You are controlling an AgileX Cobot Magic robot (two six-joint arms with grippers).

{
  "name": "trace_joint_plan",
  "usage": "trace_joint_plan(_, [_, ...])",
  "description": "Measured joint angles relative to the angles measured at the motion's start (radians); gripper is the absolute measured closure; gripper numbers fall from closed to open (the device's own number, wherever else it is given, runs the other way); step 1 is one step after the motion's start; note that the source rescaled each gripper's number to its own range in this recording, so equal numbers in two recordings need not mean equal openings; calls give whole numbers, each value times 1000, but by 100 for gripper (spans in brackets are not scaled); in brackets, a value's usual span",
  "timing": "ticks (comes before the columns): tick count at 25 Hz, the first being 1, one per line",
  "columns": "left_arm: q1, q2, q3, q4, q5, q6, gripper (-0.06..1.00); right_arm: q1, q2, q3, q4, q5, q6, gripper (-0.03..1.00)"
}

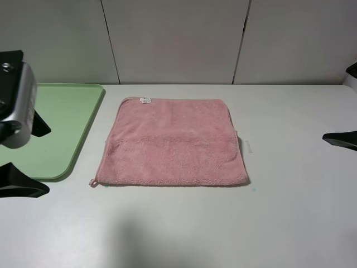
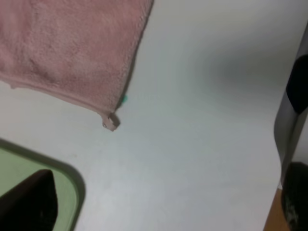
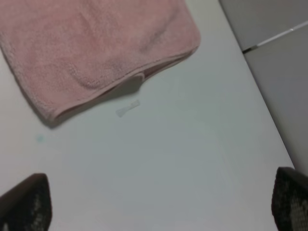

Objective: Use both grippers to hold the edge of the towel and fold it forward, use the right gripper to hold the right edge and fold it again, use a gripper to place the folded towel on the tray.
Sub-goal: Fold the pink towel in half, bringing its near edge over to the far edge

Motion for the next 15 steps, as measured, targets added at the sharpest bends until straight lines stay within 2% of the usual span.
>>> trace_joint_plan(4, [-13, 58, 0, 38, -38, 32, 3, 0, 103, 0, 0, -16, -74, -3])
trace_joint_plan(9, [-13, 89, 0, 88, -142, 97, 3, 0, 200, 0, 0, -32, -161, -3])
trace_joint_plan(15, [-13, 96, 0, 94, -260, 170, 3, 0, 300, 0, 0, -85, -176, -3])
